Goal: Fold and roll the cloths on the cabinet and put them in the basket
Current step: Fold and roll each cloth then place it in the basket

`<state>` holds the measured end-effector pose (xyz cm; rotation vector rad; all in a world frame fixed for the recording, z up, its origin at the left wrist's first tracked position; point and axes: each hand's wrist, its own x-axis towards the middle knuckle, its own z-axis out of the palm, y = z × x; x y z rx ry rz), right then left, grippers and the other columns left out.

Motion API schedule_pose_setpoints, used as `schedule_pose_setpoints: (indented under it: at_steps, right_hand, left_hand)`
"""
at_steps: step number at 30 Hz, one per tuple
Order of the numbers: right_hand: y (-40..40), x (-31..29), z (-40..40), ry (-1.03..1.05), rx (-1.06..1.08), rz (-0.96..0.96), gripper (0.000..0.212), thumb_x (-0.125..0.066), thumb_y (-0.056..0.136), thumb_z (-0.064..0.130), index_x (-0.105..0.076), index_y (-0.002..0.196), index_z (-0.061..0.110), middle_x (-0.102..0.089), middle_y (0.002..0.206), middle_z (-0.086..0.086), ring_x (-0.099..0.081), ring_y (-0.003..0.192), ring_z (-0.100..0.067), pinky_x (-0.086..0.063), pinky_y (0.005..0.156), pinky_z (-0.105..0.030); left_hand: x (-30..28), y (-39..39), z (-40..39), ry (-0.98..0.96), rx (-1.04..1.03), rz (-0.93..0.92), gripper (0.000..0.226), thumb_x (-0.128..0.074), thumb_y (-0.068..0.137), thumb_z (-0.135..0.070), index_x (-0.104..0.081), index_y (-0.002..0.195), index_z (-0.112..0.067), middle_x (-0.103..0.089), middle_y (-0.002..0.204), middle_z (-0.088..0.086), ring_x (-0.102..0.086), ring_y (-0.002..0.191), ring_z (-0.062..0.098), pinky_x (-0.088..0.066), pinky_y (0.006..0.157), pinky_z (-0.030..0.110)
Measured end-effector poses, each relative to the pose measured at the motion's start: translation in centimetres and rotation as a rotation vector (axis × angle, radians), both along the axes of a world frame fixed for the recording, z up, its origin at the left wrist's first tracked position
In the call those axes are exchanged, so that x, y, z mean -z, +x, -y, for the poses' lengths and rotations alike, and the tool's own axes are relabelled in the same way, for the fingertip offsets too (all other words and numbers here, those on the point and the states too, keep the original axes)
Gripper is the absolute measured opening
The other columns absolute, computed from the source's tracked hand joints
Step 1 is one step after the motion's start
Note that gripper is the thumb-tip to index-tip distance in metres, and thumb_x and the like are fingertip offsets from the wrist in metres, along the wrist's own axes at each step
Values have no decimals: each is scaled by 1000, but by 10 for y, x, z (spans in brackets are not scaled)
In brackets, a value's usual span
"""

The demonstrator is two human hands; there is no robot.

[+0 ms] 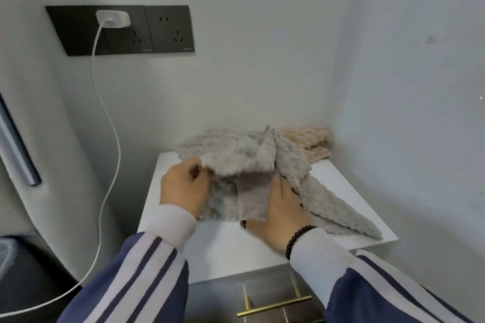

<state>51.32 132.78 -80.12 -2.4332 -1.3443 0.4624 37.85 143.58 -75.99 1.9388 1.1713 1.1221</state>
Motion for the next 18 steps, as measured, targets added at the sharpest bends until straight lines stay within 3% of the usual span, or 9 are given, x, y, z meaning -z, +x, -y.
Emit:
schedule_pose_setpoints:
  at_steps: [2,4,6,12,18]
  right_hand:
    - [3,3,-14,-28,27,68,100,-50,87,60,13,151,17,15,159,-5,3,146,-29,-8,116,-54]
    - [9,5,-31,-97,19,113,85,-40,91,60,6,152,24,13,159,-5,2,146,-31,-4,113,-61]
    - [18,6,-46,-119,32,135,78,-37,93,61,1,152,27,10,160,-3,0,146,-30,-4,111,-65]
    - [50,13,-89,-9,87,156,74,-42,90,57,-9,151,29,-3,160,4,-11,145,-28,-6,111,-64]
    - [62,6,-96,-48,60,154,72,-47,90,55,-15,150,32,-8,160,5,-16,144,-30,-10,112,-63]
  left_hand:
    - [-12,-2,-5,-194,17,321,17,-61,90,-18,-70,76,-20,-72,78,5,-69,79,27,-55,75,36]
    - [-25,-3,-7,-414,87,609,14,-58,93,-16,-68,83,-17,-75,77,4,-72,72,20,-59,69,30]
    - [-33,-5,-7,-530,138,748,12,-55,95,-14,-64,87,-13,-74,70,5,-71,62,17,-56,59,24]
    - [-42,-22,-11,-550,204,825,17,-52,96,-13,-64,83,-12,-64,56,0,-57,44,10,-50,51,22]
    - [-41,-46,-19,-566,254,850,13,-53,92,-11,-63,85,-10,-65,57,-1,-58,46,11,-52,50,21]
